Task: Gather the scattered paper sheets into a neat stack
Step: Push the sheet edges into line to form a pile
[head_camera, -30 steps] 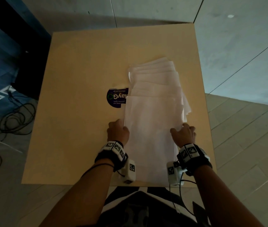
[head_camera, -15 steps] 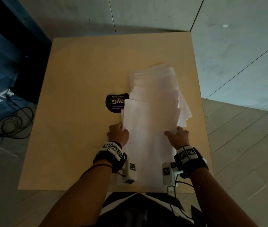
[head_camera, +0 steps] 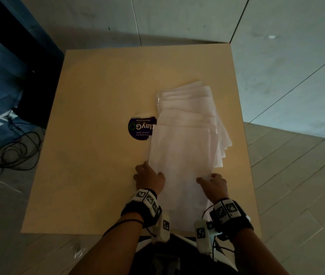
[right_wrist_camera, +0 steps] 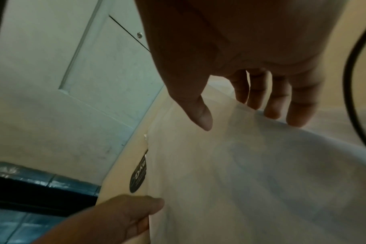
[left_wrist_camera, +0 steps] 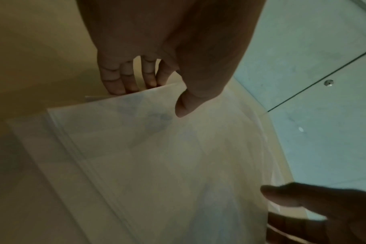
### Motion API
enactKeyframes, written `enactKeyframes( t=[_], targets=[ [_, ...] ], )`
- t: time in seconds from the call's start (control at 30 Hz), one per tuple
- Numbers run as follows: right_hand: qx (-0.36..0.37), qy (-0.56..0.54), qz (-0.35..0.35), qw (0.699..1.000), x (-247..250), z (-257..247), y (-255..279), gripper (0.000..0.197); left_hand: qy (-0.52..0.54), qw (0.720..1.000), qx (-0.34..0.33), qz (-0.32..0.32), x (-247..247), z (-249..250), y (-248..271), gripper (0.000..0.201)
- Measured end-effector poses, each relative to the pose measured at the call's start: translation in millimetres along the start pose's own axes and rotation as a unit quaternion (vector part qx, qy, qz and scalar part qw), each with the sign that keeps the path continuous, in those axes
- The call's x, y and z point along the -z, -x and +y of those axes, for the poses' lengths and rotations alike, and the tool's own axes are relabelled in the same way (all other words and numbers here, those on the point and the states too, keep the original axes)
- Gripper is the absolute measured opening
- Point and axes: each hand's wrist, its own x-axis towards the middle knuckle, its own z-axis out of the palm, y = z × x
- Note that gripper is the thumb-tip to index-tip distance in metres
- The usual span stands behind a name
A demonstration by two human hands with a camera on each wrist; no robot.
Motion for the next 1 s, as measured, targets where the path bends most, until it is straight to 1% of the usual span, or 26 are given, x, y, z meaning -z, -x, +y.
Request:
enactKeyframes(
  t=[0.1, 0.2, 0.3, 0.37, 0.4, 0.53, 0.67, 0.73, 0.8, 0.87, 0.93, 1.0],
  targets=[
    [0.002, -0.013, 0.009, 1.000, 7, 2, -3, 0.071, 0.023, 1.000, 0.006, 0.016, 7, -8, -5, 0.064],
    [0.009, 0.009, 0.013, 1.000, 10, 9, -2, 0.072, 0.012, 0.999, 0.024, 0.029, 9, -22, -3, 0.063],
    [0.030, 0.038, -0.012, 0.999, 2, 14, 4, 0.072, 0.008, 1.000, -0.014, -0.004, 0, -23, 6, 0.060],
    [0.037, 0.040, -0.019, 0.998, 1, 14, 5, 0.071, 0.009, 1.000, -0.021, -0.021, -2, -22, 7, 0.060],
    [0.038, 0.037, -0.018, 0.998, 3, 13, 4, 0.071, 0.007, 1.000, -0.019, -0.017, 0, -21, 4, 0.060],
    [0.043, 0.042, 0.021, 0.998, 15, 12, -4, 0.070, -0.013, 1.000, 0.006, 0.024, 8, -23, -4, 0.063],
    [0.069, 0.061, 0.076, 0.993, 27, -3, -14, 0.067, -0.077, 0.995, -0.047, 0.033, 7, -14, -11, 0.055],
    [0.084, 0.075, 0.095, 0.989, 35, -15, -25, 0.067, -0.088, 0.994, -0.055, 0.034, 10, -5, -21, 0.055],
    [0.088, 0.079, 0.098, 0.988, 44, -27, -38, 0.067, -0.062, 0.996, -0.046, 0.037, 16, 5, -30, 0.051],
    [0.074, 0.064, 0.097, 0.990, 53, -39, -50, 0.062, -0.003, 0.999, -0.017, 0.040, 23, 13, -37, 0.048],
    [0.061, 0.051, 0.086, 0.993, 60, -46, -60, 0.059, 0.057, 0.998, 0.011, 0.038, 26, 19, -43, 0.048],
    [0.053, 0.054, 0.070, 0.995, 62, -50, -67, 0.061, 0.094, 0.995, 0.023, 0.031, 25, 25, -45, 0.050]
  ],
)
